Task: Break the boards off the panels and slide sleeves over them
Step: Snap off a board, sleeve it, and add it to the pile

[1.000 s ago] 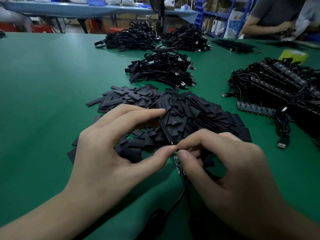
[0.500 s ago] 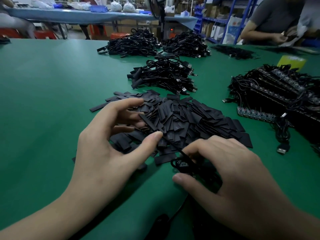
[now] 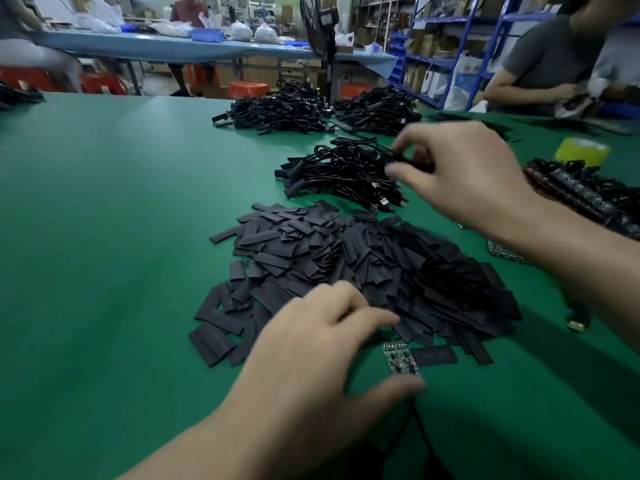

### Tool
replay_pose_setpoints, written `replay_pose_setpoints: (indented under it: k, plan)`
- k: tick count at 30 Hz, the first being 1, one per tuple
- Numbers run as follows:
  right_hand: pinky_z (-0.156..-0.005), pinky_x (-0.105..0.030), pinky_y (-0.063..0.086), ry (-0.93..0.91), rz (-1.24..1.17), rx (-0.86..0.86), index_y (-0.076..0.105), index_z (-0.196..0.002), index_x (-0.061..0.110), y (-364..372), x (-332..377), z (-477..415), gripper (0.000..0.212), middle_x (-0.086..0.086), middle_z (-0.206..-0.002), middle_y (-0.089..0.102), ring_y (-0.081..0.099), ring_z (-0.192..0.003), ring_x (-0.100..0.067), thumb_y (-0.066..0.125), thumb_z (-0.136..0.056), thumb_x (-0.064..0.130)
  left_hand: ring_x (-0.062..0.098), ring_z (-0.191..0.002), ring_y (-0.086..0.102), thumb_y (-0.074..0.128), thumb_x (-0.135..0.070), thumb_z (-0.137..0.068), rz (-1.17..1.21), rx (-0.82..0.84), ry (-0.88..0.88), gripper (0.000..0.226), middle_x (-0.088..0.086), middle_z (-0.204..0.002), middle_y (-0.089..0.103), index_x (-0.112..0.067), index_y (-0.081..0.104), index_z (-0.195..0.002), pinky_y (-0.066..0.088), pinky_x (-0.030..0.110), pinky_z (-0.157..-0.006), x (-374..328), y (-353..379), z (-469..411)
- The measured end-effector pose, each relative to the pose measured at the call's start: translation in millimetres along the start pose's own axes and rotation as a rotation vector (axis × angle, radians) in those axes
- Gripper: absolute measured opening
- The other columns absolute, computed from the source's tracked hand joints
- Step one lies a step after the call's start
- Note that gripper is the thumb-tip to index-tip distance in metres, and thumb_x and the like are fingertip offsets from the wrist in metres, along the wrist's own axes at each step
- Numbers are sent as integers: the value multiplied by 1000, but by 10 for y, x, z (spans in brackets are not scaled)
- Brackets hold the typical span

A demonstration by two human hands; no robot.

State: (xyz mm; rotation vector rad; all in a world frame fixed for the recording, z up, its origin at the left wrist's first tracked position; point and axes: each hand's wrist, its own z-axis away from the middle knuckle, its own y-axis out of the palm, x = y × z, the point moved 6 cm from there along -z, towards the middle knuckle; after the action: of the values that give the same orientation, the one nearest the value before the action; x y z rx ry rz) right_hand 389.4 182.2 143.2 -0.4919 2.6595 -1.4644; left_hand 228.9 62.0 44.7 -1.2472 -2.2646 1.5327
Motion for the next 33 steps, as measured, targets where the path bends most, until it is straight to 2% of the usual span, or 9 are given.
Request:
replay_pose_setpoints:
  k: [3,8,11,14,17,21,27,30,33]
  plan:
    - [-89,-48,57,-62,133,52,71,-113,22,278,77,-727,29,-6,-107,73,67,-97,-27,71,-93,43,4,-89,47,36,-84,-86,-54,91,39,68,-20,-98,46,-40,59,-131,54,27,-77,-25,96,31]
    - [-102,-50,45,-52,213,166,65,-130,21,563,260,-1202,48,-14,-126,59,55,-120,-36,65,-94,53,4,-88,42,34,-86,-85,-72,128,17,68,-19,-95,44,-41,63,-127,49,23,-73,21,151,46]
    - [-98,-48,48,-112,53,97,68,-119,21,535,401,-828,33,-8,-117,61,56,-114,-29,62,-98,46,1,-92,39,42,-86,-81,23,169,-27,64,-23,-97,41,-44,62,-125,41,15,-77,50,160,52]
    - [-86,-37,49,-114,-146,114,71,-105,26,355,465,-89,22,5,-100,62,56,-98,-15,61,-98,43,-2,-100,38,45,-90,-74,95,194,-70,66,-26,-103,40,-47,57,-123,38,14,-83,83,165,44]
    - [-77,-34,51,-34,-236,262,72,-91,34,167,379,592,22,16,-87,64,59,-83,-3,57,-89,49,2,-102,40,42,-93,-72,19,175,-76,74,-24,-104,42,-45,57,-126,40,18,-86,82,136,36]
    - [-72,-29,55,58,-192,509,71,-83,39,41,303,1109,25,24,-79,67,62,-78,5,53,-81,58,6,-97,39,34,-96,-71,-66,180,-67,79,-21,-100,39,-44,63,-123,44,25,-85,36,125,31]
    - [-57,-22,44,88,39,644,65,-84,39,-15,208,1421,43,21,-72,64,59,-68,3,50,-77,80,1,-103,41,41,-98,-63,17,231,-104,75,-27,-102,41,-49,60,-117,42,22,-90,46,170,56]
    - [-57,-24,43,152,-23,652,63,-83,37,35,233,1490,44,19,-71,64,59,-68,3,56,-78,80,-1,-105,43,55,-92,-61,99,229,-108,69,-28,-104,46,-47,57,-113,41,20,-91,58,180,62]
    - [-59,-27,48,195,-163,669,65,-82,33,87,232,1509,35,21,-74,66,59,-64,0,64,-80,69,-1,-106,50,71,-78,-62,208,185,-98,59,-26,-104,52,-44,55,-109,41,17,-89,23,140,53]
